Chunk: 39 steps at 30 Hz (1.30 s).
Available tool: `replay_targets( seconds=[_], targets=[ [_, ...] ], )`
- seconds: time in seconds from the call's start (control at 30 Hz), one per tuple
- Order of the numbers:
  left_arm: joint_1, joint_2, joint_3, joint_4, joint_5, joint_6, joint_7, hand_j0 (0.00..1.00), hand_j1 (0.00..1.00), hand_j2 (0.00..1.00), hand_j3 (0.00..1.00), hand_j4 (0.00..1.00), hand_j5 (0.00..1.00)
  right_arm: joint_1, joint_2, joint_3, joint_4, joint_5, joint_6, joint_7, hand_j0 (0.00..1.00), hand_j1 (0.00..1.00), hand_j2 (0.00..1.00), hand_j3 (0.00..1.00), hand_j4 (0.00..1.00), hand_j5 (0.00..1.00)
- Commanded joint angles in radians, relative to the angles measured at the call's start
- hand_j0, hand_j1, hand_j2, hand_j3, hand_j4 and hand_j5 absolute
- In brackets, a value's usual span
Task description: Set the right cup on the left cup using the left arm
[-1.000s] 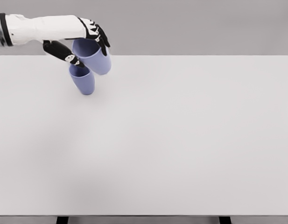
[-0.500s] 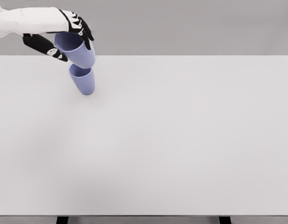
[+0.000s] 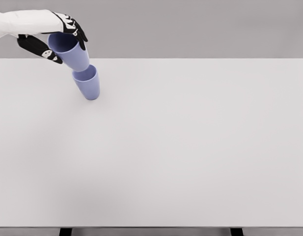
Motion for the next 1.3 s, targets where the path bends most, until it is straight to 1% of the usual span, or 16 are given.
replay_targets(
  seconds=[0.0, 0.1, 0.2, 0.43, 0.53, 0.8, 1.03, 1.13, 1.27],
  targets=[
    [0.000, -0.014, -0.003, 0.020, 0.004, 0.003, 0.001, 0.60, 0.60, 0.60, 0.60, 0.60, 0.60, 0.000, 0.000, -0.001, 0.000, 0.000, 0.000, 0.000, 1.00, 1.00, 1.00, 1.00, 1.00, 1.00],
    [0.003, -0.034, -0.011, 0.047, 0.003, 0.003, 0.001, 0.60, 0.60, 0.60, 0.60, 0.60, 0.60, 0.000, 0.000, -0.001, 0.000, 0.000, 0.000, 0.000, 1.00, 1.00, 1.00, 1.00, 1.00, 1.00],
    [0.006, -0.035, -0.011, 0.050, 0.003, 0.003, 0.001, 0.61, 0.61, 0.61, 0.61, 0.61, 0.61, 0.000, 0.000, 0.001, 0.000, 0.000, 0.000, 0.000, 1.00, 1.00, 1.00, 1.00, 1.00, 1.00],
    [0.012, -0.069, -0.015, 0.089, -0.001, 0.003, 0.001, 0.61, 0.61, 0.61, 0.61, 0.61, 0.61, 0.000, 0.000, -0.001, 0.000, 0.000, 0.000, 0.000, 1.00, 1.00, 1.00, 1.00, 1.00, 1.00],
    [0.012, -0.069, -0.017, 0.106, -0.002, 0.003, 0.001, 0.61, 0.61, 0.61, 0.61, 0.61, 0.61, 0.000, 0.000, -0.001, 0.000, 0.000, 0.000, 0.000, 1.00, 1.00, 1.00, 1.00, 1.00, 1.00],
    [0.017, -0.072, -0.017, 0.113, -0.011, 0.003, 0.001, 0.61, 0.61, 0.61, 0.61, 0.61, 0.61, 0.000, 0.000, 0.001, 0.000, 0.000, 0.000, 0.000, 1.00, 1.00, 1.00, 1.00, 1.00, 1.00],
    [0.017, -0.080, -0.014, 0.115, -0.037, 0.003, 0.001, 0.61, 0.61, 0.61, 0.61, 0.61, 0.61, 0.000, 0.000, -0.001, 0.000, 0.000, 0.000, 0.000, 1.00, 1.00, 1.00, 1.00, 1.00, 1.00],
    [0.031, -0.086, -0.011, 0.121, -0.047, 0.003, 0.001, 0.61, 0.61, 0.61, 0.61, 0.61, 0.61, 0.000, 0.000, -0.001, 0.000, 0.000, 0.000, 0.000, 1.00, 1.00, 1.00, 1.00, 1.00, 1.00],
    [0.032, -0.087, -0.009, 0.121, -0.050, 0.003, 0.001, 0.61, 0.61, 0.61, 0.61, 0.61, 0.61, 0.000, 0.000, -0.001, 0.000, 0.000, 0.000, 0.000, 1.00, 1.00, 1.00, 1.00, 1.00, 1.00]
  ],
)
